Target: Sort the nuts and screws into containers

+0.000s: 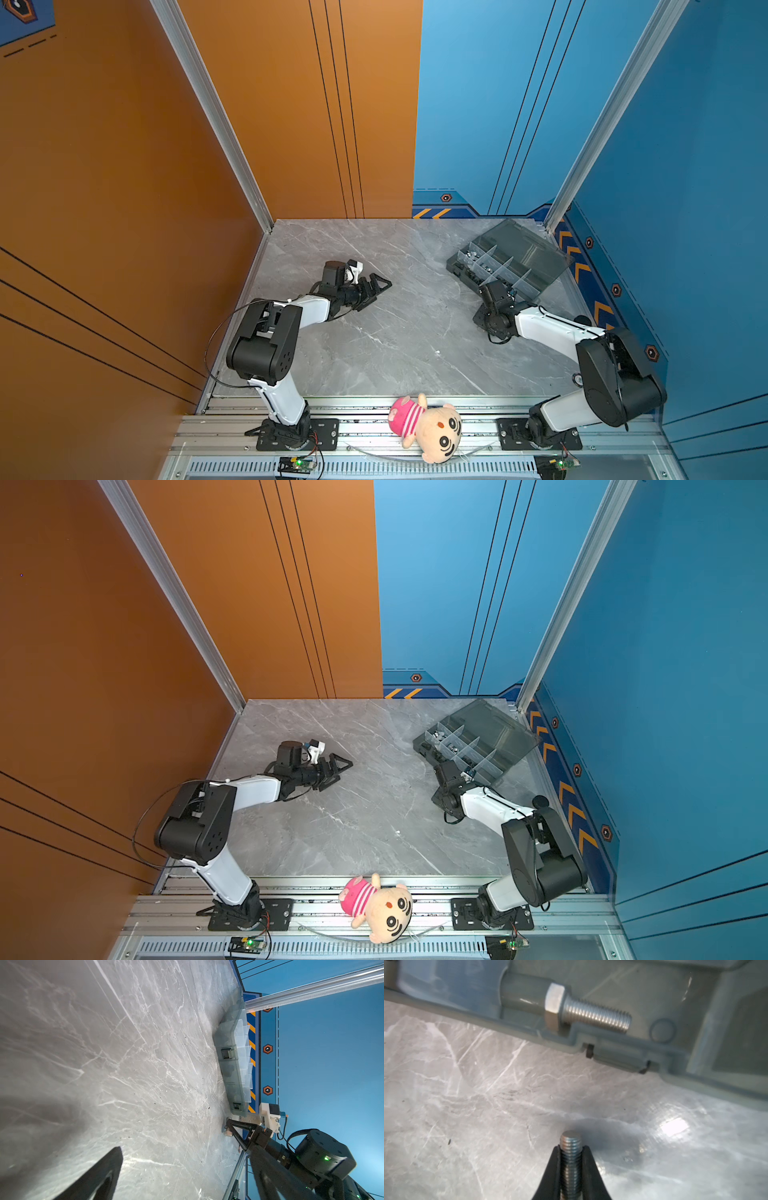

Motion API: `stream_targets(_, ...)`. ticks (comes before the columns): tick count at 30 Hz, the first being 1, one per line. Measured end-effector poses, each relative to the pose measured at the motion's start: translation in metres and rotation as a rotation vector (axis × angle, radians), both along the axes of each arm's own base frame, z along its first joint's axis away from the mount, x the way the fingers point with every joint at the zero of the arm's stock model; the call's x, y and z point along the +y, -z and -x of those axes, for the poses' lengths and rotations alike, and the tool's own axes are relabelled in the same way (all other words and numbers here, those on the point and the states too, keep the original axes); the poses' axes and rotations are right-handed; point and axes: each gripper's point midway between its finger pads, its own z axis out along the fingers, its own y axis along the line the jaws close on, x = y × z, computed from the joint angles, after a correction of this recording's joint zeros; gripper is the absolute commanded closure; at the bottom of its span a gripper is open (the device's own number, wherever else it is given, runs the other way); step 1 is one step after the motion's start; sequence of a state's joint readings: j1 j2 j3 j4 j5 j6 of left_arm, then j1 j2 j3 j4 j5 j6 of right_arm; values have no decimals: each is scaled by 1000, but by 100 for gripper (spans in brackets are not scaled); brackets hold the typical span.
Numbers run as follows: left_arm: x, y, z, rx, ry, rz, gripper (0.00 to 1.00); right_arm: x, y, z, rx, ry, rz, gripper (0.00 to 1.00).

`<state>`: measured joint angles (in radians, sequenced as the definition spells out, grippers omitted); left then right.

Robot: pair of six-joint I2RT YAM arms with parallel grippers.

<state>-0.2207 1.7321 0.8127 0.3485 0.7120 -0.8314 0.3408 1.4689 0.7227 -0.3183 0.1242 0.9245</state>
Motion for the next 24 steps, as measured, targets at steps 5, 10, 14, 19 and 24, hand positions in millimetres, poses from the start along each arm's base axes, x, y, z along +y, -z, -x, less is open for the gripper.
stream_targets(5, 0, 0, 0, 0, 0, 0, 2, -5, -9, 2, 2, -42, 3, 100)
stream_targets(10, 0, 0, 0, 0, 0, 0, 2, -5, -30, -7, 17, -139, -26, 100)
stream_targets(14, 0, 0, 0, 0, 1, 1, 2, -5, -75, -31, -34, -252, -14, 100)
stream_targets(19, 0, 0, 0, 0, 0, 0, 2, -15, -123, -55, -114, -388, 60, 100)
stream_targets(24, 0, 0, 0, 0, 0, 0, 2, -30, -119, -63, -58, -510, 122, 100)
